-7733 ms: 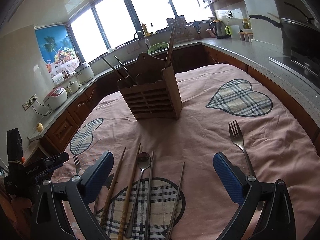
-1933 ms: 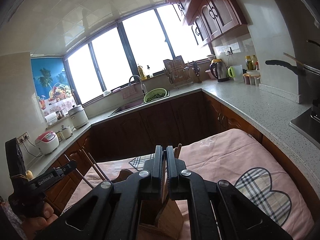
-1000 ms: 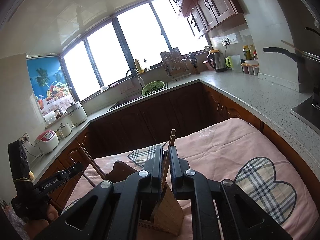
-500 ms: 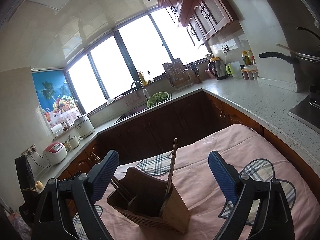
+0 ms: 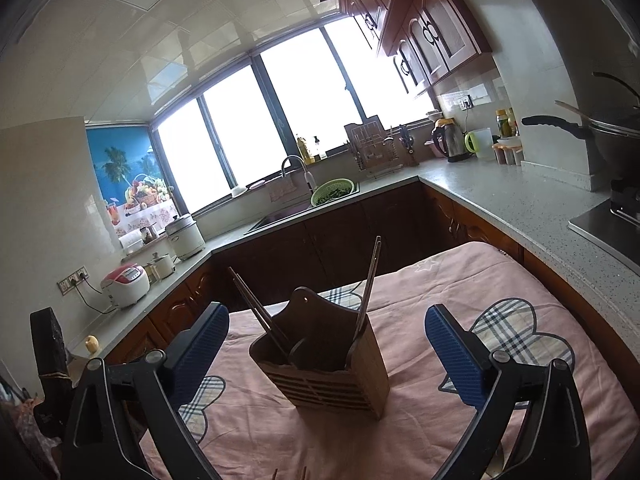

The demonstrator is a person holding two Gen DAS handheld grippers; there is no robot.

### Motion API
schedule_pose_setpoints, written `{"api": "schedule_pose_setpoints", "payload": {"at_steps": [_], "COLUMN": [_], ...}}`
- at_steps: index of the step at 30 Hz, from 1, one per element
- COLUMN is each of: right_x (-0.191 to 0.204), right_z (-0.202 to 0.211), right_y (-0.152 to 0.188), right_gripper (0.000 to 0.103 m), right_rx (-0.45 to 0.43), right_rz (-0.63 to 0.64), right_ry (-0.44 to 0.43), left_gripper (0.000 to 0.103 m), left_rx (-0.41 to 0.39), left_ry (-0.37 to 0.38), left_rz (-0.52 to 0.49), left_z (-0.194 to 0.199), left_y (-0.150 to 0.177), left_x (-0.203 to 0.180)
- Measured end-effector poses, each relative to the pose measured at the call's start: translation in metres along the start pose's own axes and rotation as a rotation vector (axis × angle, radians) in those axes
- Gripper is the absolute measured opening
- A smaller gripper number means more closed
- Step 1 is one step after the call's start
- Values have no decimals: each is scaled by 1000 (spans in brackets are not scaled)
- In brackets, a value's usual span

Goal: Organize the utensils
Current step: 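Move both open tools back down to the loose chopsticks, then close the left tool on a wooden chopstick while the right tool grasps a metal chopstick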

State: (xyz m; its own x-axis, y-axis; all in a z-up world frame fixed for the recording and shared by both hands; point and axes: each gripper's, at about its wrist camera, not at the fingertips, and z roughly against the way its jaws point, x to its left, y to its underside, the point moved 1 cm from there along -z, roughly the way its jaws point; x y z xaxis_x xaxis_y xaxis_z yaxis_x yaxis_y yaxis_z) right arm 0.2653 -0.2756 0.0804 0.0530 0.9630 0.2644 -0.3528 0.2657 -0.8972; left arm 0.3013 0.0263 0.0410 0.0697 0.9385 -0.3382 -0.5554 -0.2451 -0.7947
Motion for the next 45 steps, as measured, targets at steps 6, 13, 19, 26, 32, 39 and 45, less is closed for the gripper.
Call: {"api": "schedule_pose_setpoints", "payload": {"at_steps": [6, 13, 19, 26, 32, 39, 45], "right_x": [5, 6, 7, 10, 14, 17, 17], "right_z": [22, 40, 51, 59, 61, 52, 41], "right_y": [23, 54, 78, 100, 111, 123, 134], "right_gripper": [100, 101, 101, 101, 101, 101, 101], "right_rx": [38, 98, 146, 187, 211, 260, 321], "right_rz": [4, 18, 33, 45, 61, 87, 108], "right_ry": [-1, 19, 39, 47, 49, 57, 63], "left_gripper": [81, 81, 81, 81, 81, 81, 81], "left_rx": [36, 67, 96, 126, 155, 197, 236], "left_ry": [-17, -35, -54, -64, -70, -70, -71], "left_rz": [23, 45, 44, 40, 29, 6, -3], "left_z": [34, 60, 73, 82, 80, 73, 59], "left_y": [18, 33, 46, 55, 61, 66, 68], "left_x": [10, 18, 22, 21, 20, 14, 12]}}
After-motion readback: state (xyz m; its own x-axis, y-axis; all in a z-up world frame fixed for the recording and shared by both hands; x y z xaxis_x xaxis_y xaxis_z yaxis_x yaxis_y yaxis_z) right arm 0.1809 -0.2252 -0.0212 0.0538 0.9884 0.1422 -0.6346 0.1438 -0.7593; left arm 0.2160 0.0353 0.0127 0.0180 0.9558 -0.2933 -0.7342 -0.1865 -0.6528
